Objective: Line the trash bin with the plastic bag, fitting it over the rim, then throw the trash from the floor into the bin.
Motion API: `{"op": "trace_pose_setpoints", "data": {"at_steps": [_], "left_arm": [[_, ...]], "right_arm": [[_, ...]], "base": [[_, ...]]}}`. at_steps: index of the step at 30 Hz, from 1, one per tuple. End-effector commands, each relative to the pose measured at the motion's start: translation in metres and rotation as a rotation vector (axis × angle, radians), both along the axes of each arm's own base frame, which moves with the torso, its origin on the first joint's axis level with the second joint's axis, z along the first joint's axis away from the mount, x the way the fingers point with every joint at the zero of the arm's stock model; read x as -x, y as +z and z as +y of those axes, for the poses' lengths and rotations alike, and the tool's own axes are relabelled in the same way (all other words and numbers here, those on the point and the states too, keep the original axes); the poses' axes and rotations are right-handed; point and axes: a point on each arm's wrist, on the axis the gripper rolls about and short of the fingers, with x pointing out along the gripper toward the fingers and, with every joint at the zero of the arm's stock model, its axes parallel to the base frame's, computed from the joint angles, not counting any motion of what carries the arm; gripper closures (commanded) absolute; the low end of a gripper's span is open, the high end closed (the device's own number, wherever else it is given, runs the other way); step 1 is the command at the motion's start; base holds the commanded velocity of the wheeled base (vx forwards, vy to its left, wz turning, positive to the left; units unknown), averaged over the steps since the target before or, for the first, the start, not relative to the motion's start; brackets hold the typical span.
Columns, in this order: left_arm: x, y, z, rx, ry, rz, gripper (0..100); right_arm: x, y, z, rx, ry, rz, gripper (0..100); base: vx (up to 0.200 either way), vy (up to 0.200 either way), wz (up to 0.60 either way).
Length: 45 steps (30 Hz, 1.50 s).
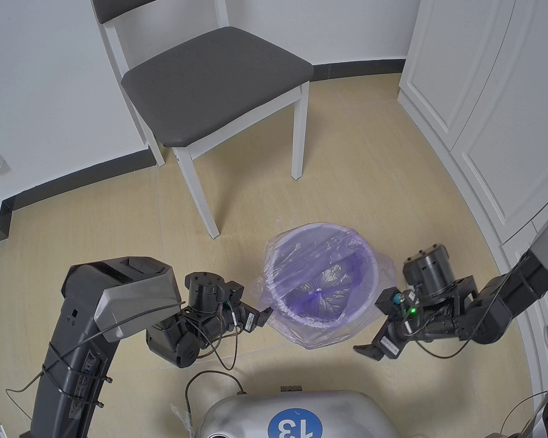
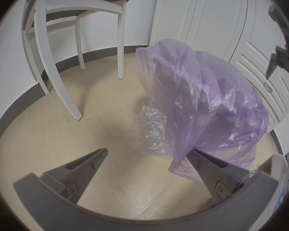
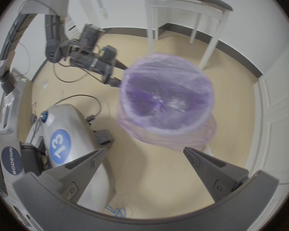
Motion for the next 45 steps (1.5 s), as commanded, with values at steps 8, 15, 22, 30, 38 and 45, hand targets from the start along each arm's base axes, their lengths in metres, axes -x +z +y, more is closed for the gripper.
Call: {"op": "trace_pose_setpoints", "data": {"at_steps": [8,15,22,30,38,45], "left_arm": [[0.013,0.026,0.019,0.017,0.022,-0.029,0],[0.011,0.025,0.016,0.018,0.019,-0.03,0],[0.007,0.015,0.015,0.015,0.026,-0.024,0],[-0.011,-0.011,0.013,0.019,0.043,-0.016,0],[-0.001,0.011,0.017,0.088,0.066,-0.028,0],[0.032,0.049,0.032,0.18,0.068,-0.071,0]], "right_arm": [[-0.054,-0.024,-0.046,0.08,-0.087,-0.064,0],[-0.115,-0.063,-0.044,0.094,-0.152,-0.153,0],[-0.157,-0.109,-0.035,0.077,-0.16,-0.166,0],[-0.167,-0.119,-0.037,0.026,-0.127,-0.138,0],[-0.16,-0.119,-0.037,0.023,-0.08,-0.092,0],[-0.134,-0.071,-0.041,-0.025,-0.038,-0.121,0]], "base": [[0.0,0.0,0.0],[0.0,0.0,0.0],[0.0,0.0,0.0],[0.0,0.0,0.0],[0.0,0.0,0.0],[0.0,0.0,0.0]]}}
